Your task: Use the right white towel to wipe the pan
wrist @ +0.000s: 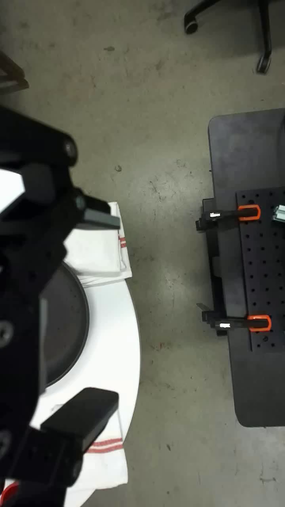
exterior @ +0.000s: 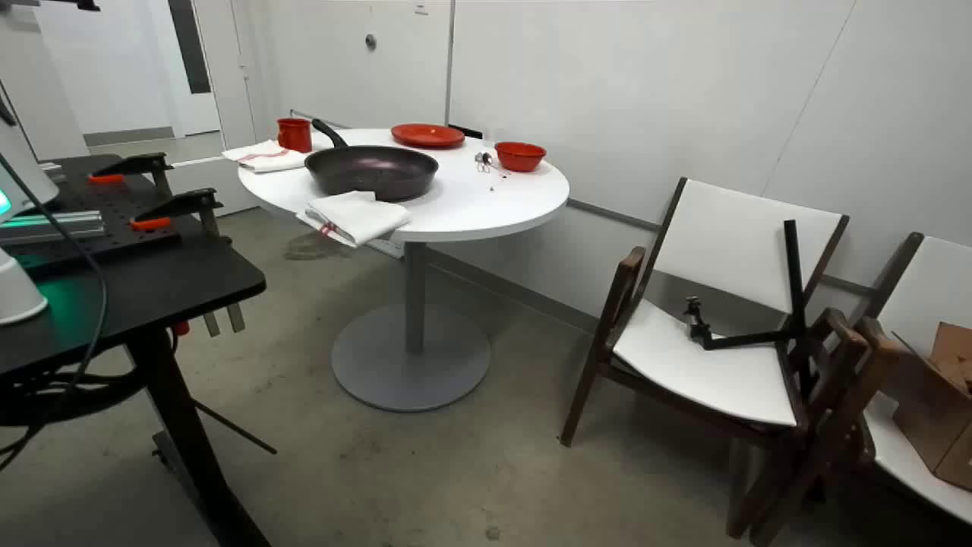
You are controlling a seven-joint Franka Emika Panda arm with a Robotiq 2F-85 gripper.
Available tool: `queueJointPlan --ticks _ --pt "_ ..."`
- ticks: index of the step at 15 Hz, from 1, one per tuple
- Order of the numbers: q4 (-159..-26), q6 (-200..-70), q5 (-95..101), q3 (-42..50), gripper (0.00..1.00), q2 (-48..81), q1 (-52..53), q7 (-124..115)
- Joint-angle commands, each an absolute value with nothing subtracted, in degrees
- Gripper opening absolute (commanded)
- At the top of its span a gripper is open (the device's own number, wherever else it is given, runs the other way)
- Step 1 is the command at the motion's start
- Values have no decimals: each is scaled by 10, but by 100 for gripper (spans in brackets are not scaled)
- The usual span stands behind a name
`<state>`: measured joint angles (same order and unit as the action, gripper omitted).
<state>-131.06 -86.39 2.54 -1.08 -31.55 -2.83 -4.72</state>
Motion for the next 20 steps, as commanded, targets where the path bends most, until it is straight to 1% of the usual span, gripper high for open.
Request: queueJointPlan --ticks 1,10,14,20 --pt "-1309 -863 27 -7 100 -315 -24 -49" --pt "-1310 -866 27 -6 100 -310 -24 -45" --pt "-1314 -924 27 12 100 -262 -24 -13" --pt "-1318 -1074 5 43 100 -153 -24 55"
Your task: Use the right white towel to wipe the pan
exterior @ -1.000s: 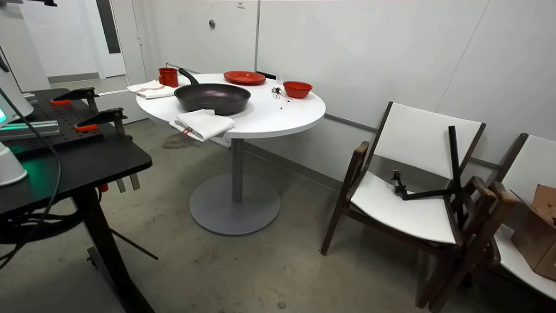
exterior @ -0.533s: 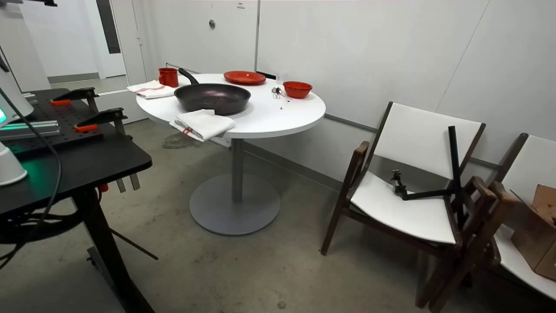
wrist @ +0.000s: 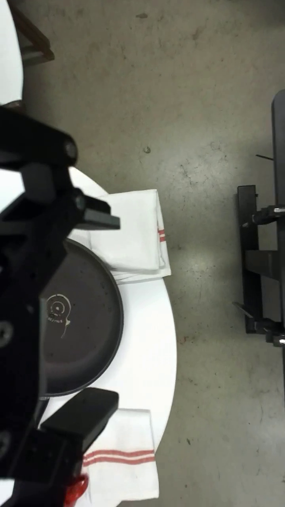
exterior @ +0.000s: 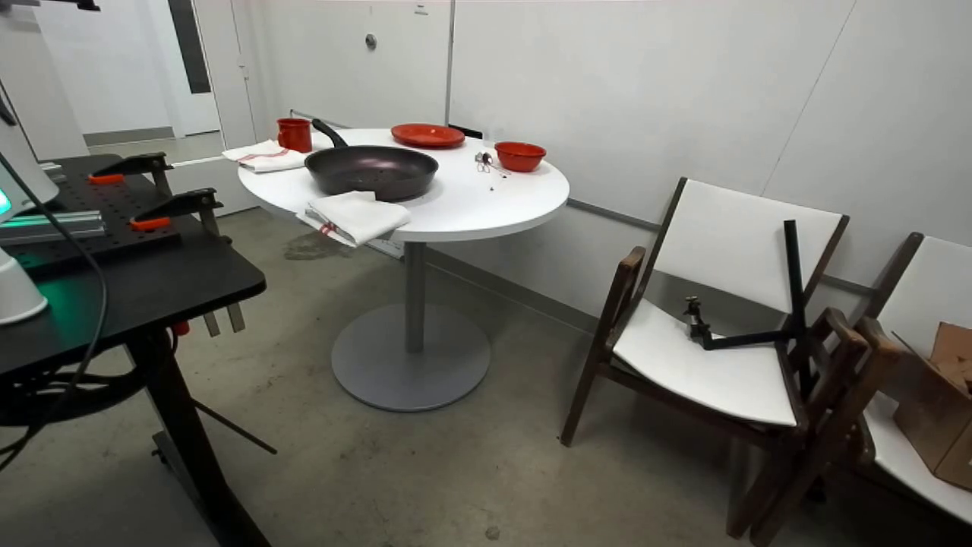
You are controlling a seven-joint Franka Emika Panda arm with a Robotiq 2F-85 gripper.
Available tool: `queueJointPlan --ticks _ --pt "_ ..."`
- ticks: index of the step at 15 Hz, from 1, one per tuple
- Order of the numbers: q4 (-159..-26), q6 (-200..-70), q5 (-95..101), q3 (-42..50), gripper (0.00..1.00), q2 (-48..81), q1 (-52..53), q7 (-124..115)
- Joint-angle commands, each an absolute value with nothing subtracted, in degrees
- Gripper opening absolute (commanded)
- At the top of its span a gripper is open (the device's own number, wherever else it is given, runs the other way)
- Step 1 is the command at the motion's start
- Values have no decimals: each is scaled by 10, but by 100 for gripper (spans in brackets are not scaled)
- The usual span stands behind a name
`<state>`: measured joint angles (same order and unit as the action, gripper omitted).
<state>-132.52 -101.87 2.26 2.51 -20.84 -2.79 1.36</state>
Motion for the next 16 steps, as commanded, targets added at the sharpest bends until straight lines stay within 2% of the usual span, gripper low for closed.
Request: queueJointPlan --ticks 1,6,16 --pt "-1318 -1095 3 46 100 -135 -25 64" --pt "-1319 -1192 -46 61 100 -52 -28 132" --pt "-1304 -1266 -176 79 100 61 -81 288"
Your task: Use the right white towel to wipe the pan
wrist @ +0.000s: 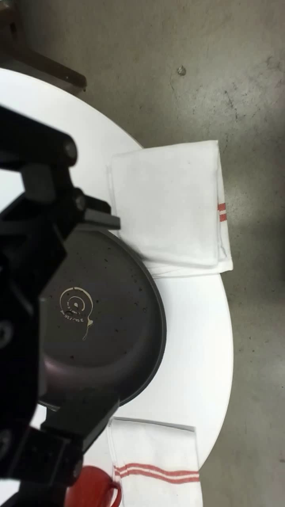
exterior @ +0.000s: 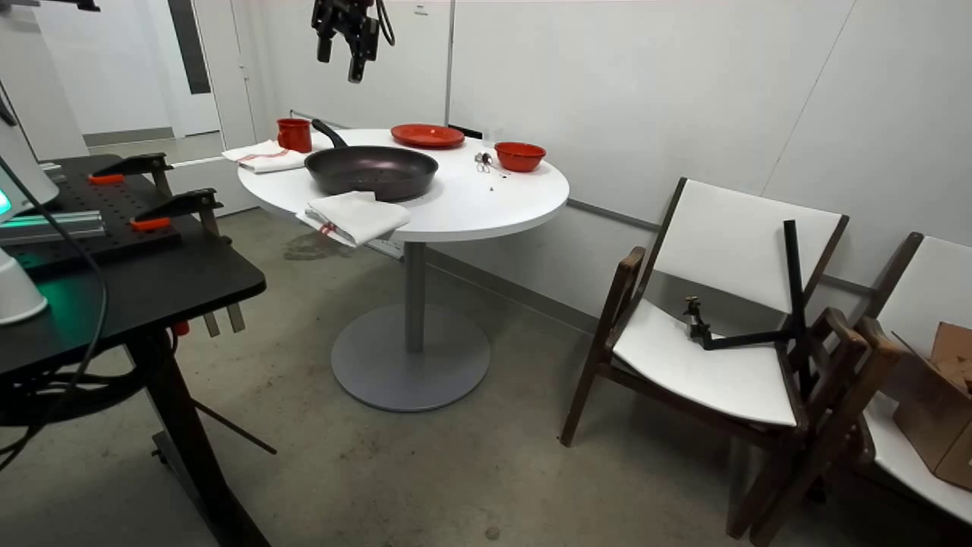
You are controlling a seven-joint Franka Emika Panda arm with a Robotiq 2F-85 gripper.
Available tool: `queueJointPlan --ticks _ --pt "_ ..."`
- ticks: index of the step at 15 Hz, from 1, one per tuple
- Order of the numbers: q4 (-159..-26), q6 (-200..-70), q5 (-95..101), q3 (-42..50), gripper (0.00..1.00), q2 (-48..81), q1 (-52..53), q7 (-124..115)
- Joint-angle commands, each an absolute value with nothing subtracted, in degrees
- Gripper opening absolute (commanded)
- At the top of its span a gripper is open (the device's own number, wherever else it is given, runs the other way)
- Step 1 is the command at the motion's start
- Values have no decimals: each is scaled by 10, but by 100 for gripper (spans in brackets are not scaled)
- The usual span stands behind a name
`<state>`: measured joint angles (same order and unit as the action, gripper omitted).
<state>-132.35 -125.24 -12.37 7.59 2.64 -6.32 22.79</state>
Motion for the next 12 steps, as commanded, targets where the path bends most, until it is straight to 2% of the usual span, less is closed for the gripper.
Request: queueJointPlan --ticks 1,12 --pt "-1302 -1272 -194 77 100 70 -88 309" --pt "-1296 -1280 -351 64 100 110 -139 487"
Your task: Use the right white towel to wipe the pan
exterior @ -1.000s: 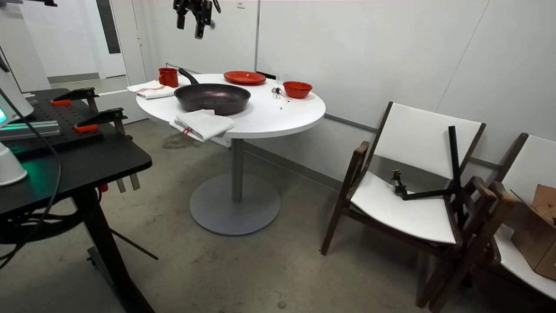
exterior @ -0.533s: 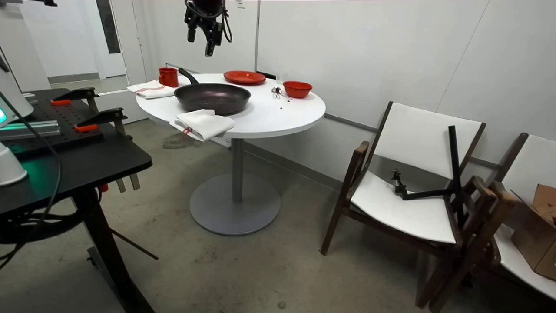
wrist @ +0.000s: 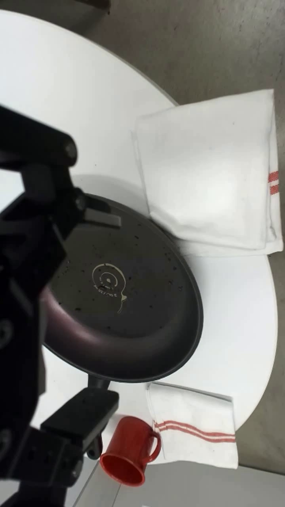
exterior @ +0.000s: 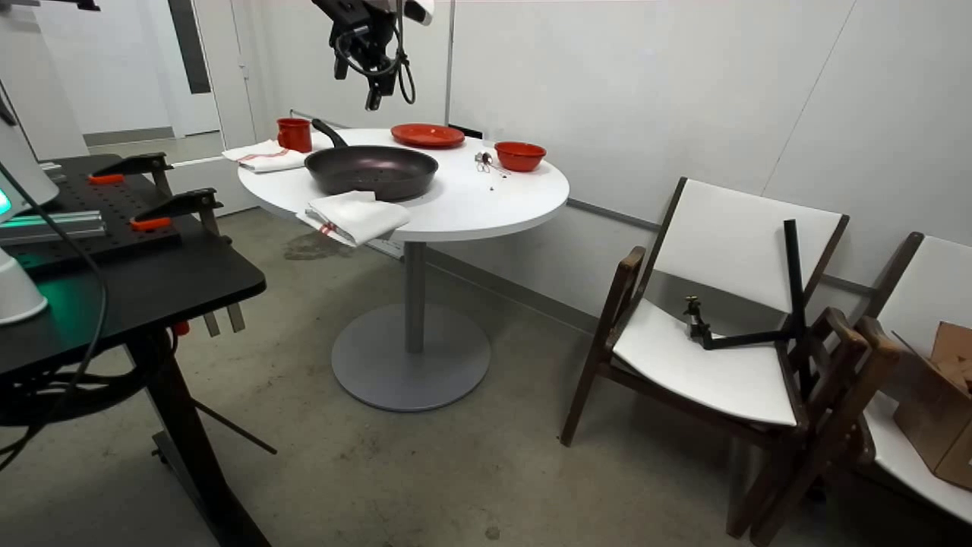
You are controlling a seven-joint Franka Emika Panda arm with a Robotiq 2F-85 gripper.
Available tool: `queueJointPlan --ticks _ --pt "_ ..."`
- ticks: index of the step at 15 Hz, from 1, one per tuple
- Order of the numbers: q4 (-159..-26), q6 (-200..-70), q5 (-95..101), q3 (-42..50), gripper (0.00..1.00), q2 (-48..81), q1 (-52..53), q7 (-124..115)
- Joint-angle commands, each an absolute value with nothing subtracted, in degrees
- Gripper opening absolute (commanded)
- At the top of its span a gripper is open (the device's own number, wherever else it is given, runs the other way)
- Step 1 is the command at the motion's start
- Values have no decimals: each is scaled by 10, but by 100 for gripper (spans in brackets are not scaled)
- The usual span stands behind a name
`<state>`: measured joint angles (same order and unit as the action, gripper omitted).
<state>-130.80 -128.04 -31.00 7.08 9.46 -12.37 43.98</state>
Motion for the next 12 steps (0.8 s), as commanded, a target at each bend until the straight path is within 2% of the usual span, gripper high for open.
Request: queueJointPlan --ticks 1,12 --pt "-1294 -1277 -362 66 100 114 -142 498" --pt "-1283 -1260 -355 71 100 131 -145 489"
